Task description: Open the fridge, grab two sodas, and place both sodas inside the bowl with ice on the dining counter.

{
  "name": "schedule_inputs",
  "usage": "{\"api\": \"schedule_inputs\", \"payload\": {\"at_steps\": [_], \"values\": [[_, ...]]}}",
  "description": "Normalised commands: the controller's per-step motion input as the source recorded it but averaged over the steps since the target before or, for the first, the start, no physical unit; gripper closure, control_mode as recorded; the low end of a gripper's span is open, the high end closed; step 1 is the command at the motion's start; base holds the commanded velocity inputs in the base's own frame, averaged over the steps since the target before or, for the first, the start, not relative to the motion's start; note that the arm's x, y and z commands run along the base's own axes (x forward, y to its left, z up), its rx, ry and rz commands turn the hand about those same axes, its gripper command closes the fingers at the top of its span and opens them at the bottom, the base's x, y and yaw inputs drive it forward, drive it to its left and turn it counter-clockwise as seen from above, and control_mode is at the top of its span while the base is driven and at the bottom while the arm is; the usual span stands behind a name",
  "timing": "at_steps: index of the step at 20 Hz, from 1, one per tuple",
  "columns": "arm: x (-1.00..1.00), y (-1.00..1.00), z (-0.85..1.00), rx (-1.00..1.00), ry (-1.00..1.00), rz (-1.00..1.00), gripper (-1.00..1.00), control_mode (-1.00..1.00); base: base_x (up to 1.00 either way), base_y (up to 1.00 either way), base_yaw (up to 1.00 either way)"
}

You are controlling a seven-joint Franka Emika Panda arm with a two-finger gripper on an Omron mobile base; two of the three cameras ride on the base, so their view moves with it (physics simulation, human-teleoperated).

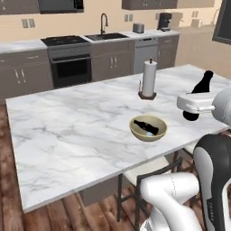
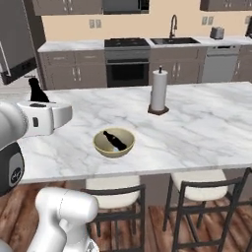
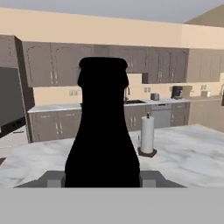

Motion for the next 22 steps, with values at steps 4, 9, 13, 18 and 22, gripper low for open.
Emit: {"api": "schedule_inputs", "payload": {"at_steps": [4,9,13,18,22], "values": [[0.00,0.00,0.00,0.00,0.00,0.00,1.00,1.00,0.00,-0.76,0.35],[0.00,0.00,0.00,0.00,0.00,0.00,1.00,1.00,0.03,-0.80,0.34],[0.00,0.00,0.00,0.00,0.00,0.00,1.00,1.00,0.41,-0.69,0.30],[0.00,0.00,0.00,0.00,0.00,0.00,1.00,1.00,0.64,-0.62,0.30],[0.00,0.00,0.00,0.00,0.00,0.00,1.00,1.00,0.96,-0.33,0.30]]}}
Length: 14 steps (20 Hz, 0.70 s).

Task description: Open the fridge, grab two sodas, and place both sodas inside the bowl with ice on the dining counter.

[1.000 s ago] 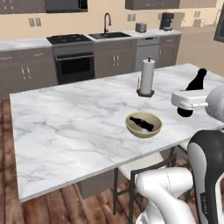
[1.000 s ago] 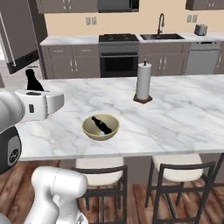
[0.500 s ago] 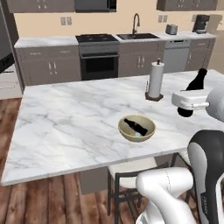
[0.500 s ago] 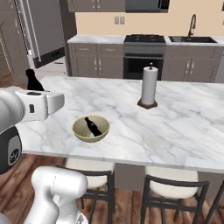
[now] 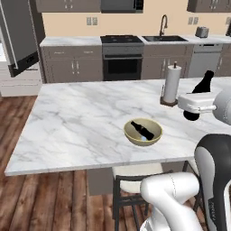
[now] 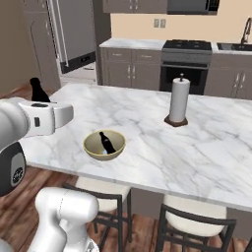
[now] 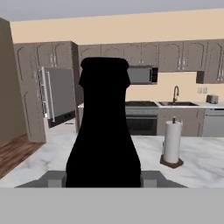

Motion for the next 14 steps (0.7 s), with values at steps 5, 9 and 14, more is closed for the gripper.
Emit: {"api": "schedule_inputs", "payload": {"at_steps": [5,9,14], "values": [[0.00,0.00,0.00,0.00,0.00,0.00,1.00,1.00,1.00,-0.31,0.27],[1.00,-0.35,-0.21,0.02,0.25,0.25,1.00,-1.00,0.00,0.00,0.00],[1.00,-0.07,-0.56,-0.06,0.50,0.27,1.00,-1.00,0.00,0.00,0.00]]}}
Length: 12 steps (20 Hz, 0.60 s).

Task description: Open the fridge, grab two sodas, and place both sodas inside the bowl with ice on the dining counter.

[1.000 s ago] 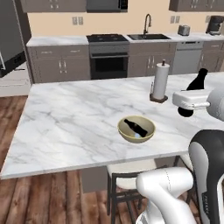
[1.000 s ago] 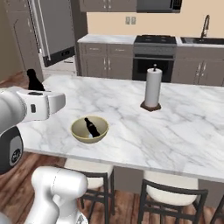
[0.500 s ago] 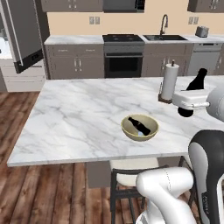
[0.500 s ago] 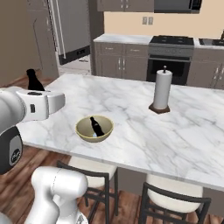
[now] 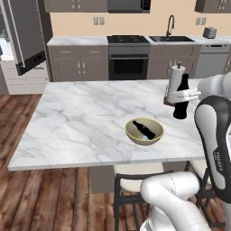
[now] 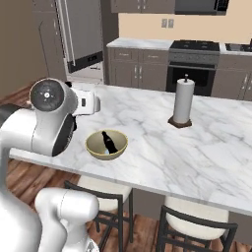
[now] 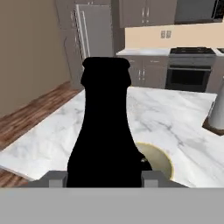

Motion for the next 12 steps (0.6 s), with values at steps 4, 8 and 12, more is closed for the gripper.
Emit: {"api": "schedule_inputs", "payload": {"at_steps": [4,8,12], "values": [[0.84,0.00,-0.66,-0.13,0.46,0.33,1.00,-1.00,0.00,0.00,0.00],[0.49,0.00,-0.54,-0.13,0.22,0.42,1.00,-1.00,0.00,0.00,0.00],[0.17,0.00,-0.44,-0.19,0.04,0.42,1.00,-1.00,0.00,0.00,0.00]]}}
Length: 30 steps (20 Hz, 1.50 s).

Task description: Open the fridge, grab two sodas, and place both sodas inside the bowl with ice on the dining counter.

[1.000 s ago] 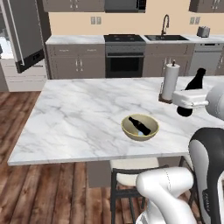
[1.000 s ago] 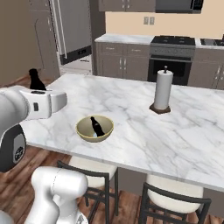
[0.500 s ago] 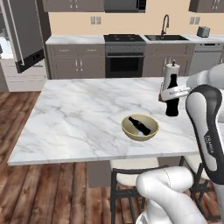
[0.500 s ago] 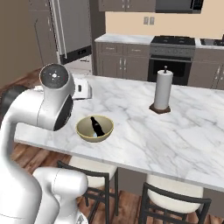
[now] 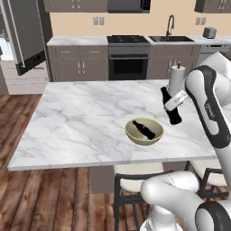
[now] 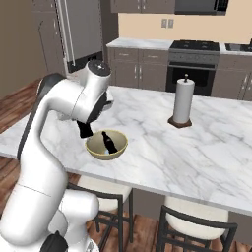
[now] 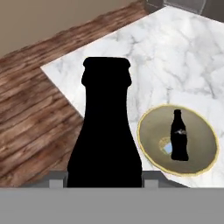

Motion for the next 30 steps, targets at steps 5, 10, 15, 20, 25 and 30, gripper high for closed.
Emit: {"api": "schedule_inputs", "payload": {"at_steps": [5,10,15,20,25,30], "values": [[0.12,0.00,-0.30,-0.24,-0.02,0.44,1.00,-1.00,0.00,0.00,0.00],[0.22,0.00,-0.31,-0.31,0.01,0.41,1.00,-1.00,0.00,0.00,0.00],[0.09,0.00,-0.46,-0.23,0.01,0.18,1.00,-1.00,0.00,0.00,0.00],[0.25,0.07,-0.34,-0.21,0.01,0.00,1.00,-1.00,0.00,0.00,0.00],[0.39,0.07,-0.32,-0.15,0.01,0.00,1.00,-1.00,0.00,0.00,0.00],[0.52,0.01,-0.37,-0.10,0.00,0.02,1.00,-1.00,0.00,0.00,0.00]]}}
